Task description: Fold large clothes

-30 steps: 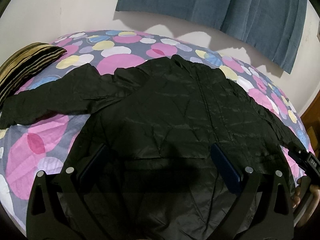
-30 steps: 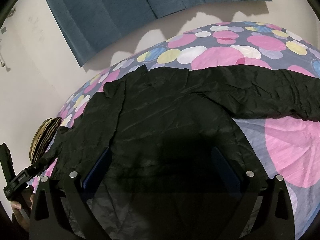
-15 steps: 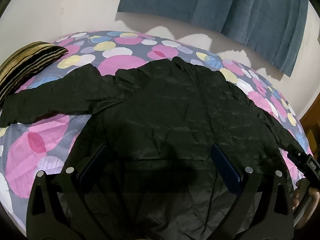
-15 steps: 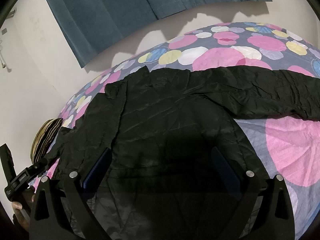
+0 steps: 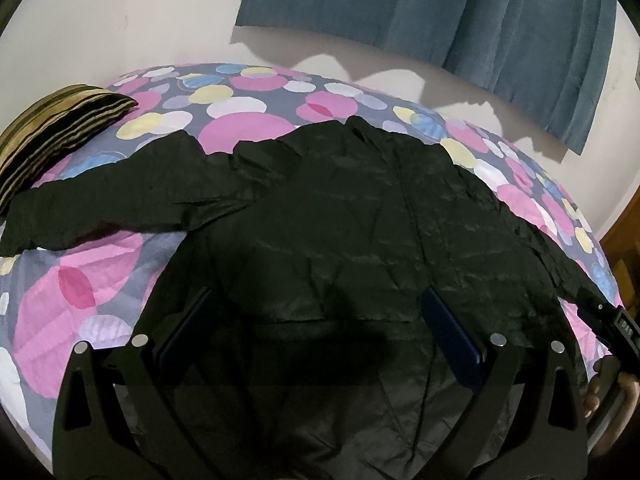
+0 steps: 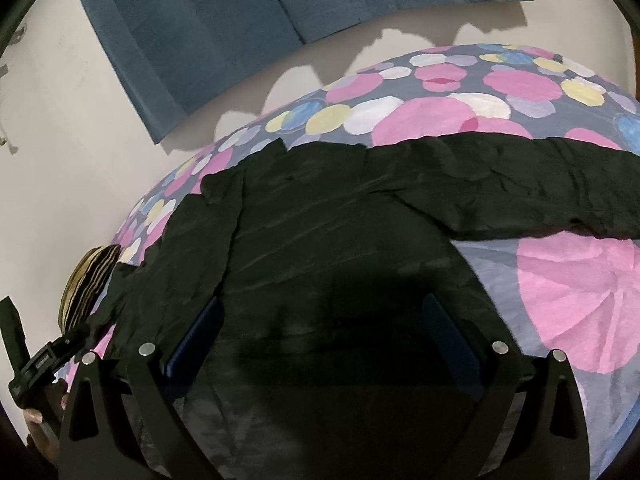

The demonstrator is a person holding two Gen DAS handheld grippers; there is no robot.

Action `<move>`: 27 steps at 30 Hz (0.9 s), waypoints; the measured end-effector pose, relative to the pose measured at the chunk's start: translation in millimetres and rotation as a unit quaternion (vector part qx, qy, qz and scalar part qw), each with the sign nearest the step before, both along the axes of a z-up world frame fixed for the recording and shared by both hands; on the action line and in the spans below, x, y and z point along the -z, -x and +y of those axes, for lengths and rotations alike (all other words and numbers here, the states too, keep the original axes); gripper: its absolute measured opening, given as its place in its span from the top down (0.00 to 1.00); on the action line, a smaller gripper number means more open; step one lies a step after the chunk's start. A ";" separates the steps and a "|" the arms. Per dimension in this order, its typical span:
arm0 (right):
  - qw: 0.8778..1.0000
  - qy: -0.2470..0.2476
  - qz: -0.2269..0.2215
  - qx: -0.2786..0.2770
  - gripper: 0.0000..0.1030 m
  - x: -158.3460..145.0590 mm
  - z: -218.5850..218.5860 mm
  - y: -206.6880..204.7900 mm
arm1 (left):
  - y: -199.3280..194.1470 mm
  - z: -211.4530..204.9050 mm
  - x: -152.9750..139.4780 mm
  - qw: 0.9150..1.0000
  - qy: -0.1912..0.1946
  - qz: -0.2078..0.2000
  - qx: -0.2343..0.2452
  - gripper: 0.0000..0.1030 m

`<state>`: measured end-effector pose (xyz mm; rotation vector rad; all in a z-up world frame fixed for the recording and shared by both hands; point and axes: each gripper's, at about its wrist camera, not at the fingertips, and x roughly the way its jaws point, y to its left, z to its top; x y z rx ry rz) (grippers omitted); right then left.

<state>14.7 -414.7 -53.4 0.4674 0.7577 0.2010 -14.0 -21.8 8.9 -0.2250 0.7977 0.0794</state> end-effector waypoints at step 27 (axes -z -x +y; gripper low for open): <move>0.937 -0.177 0.046 0.299 0.04 68.7 -251.2 38.3 | -5.9 31.9 13.6 0.999 0.015 0.015 -0.030 0.02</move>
